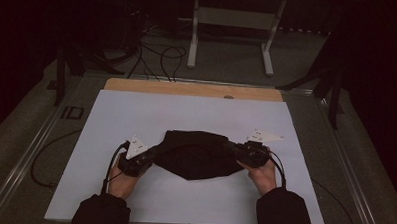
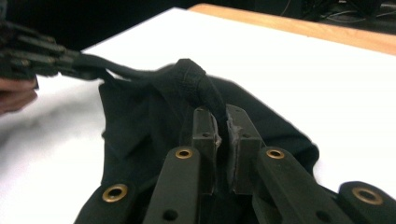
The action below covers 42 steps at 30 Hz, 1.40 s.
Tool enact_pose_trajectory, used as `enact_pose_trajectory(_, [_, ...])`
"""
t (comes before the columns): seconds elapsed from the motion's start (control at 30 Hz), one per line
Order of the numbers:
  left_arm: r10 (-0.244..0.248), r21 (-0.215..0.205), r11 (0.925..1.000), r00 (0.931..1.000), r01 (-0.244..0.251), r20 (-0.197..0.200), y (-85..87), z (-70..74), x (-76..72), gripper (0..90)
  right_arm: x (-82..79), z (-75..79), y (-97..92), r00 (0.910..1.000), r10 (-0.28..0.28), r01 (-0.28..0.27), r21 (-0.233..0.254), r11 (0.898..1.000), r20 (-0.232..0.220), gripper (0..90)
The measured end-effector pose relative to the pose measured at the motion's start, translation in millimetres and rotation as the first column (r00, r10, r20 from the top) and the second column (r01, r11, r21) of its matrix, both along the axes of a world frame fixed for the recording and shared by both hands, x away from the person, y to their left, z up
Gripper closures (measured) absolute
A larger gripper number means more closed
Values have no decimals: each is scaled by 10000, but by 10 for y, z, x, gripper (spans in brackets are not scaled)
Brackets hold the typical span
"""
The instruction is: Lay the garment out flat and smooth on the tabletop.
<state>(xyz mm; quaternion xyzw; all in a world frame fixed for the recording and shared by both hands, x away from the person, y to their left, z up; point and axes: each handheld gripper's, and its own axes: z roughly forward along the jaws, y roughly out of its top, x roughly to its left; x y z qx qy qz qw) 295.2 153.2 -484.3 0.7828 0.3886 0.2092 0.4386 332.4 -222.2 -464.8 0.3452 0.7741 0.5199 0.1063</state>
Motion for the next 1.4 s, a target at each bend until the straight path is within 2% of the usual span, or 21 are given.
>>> enact_pose_trajectory(0.1, [73, -387, 9992, 10000, -74, -49, 0, 36, 62, 836, 45, 68, 14, 9999, -87, 86, 73, 9999, 77, 837])
enact_pose_trajectory(0.33, [247, -913, 9955, 9997, -247, -4, -17, 180, 299, 837, 203, 258, 92, 9988, -321, 321, -10, 9995, 358, 839])
enact_pose_trajectory(0.4, [276, -1274, 9915, 9996, -277, -25, -5, 233, 386, 837, 271, 329, 113, 9980, -387, 387, 0, 9992, 497, 839])
enact_pose_trajectory(0.47, [323, -1849, 9821, 9993, -348, -166, 22, 275, 485, 837, 349, 390, 129, 9973, -479, 474, 106, 9988, 555, 840])
enact_pose_trajectory(0.6, [537, -2167, 9745, 9982, -584, -279, 18, 331, 683, 837, 535, 442, 136, 9960, -790, 769, 495, 9958, 428, 840])
enact_pose_trajectory(0.83, [687, -2239, 9716, 9968, -762, -410, -57, 419, 1015, 834, 836, 485, 138, 9904, -1351, 1332, 583, 9894, 294, 838])
enact_pose_trajectory(0.9, [716, -2164, 9729, 9962, -809, -504, -80, 426, 1112, 831, 914, 499, 138, 9880, -1496, 1473, 565, 9875, 395, 838])
enact_pose_trajectory(1.0, [901, -2052, 9736, 9942, -1003, -583, -104, 419, 1254, 828, 1039, 498, 134, 9862, -1631, 1612, 587, 9852, 297, 836])
enact_pose_trajectory(1.1, [1092, -2082, 9707, 9920, -1202, -636, -118, 420, 1384, 828, 1162, 468, 137, 9828, -1835, 1824, 509, 9819, 183, 836])
enact_pose_trajectory(1.13, [1092, -2082, 9707, 9920, -1202, -636, -118, 420, 1384, 828, 1207, 457, 136, 9817, -1898, 1888, 528, 9806, 143, 836])
enact_pose_trajectory(1.17, [1243, -2106, 9679, 9896, -1370, -725, -142, 432, 1510, 828, 1291, 430, 136, 9786, -2059, 2052, 592, 9769, 66, 836])
enact_pose_trajectory(1.3, [1349, -2073, 9665, 9866, -1514, -914, -185, 442, 1653, 829, 1433, 358, 144, 9711, -2384, 2388, 571, 9694, -141, 837])
enact_pose_trajectory(1.4, [1430, -1903, 9684, 9839, -1614, -1071, -218, 429, 1739, 829, 1500, 294, 136, 9648, -2614, 2626, 582, 9632, -268, 836])
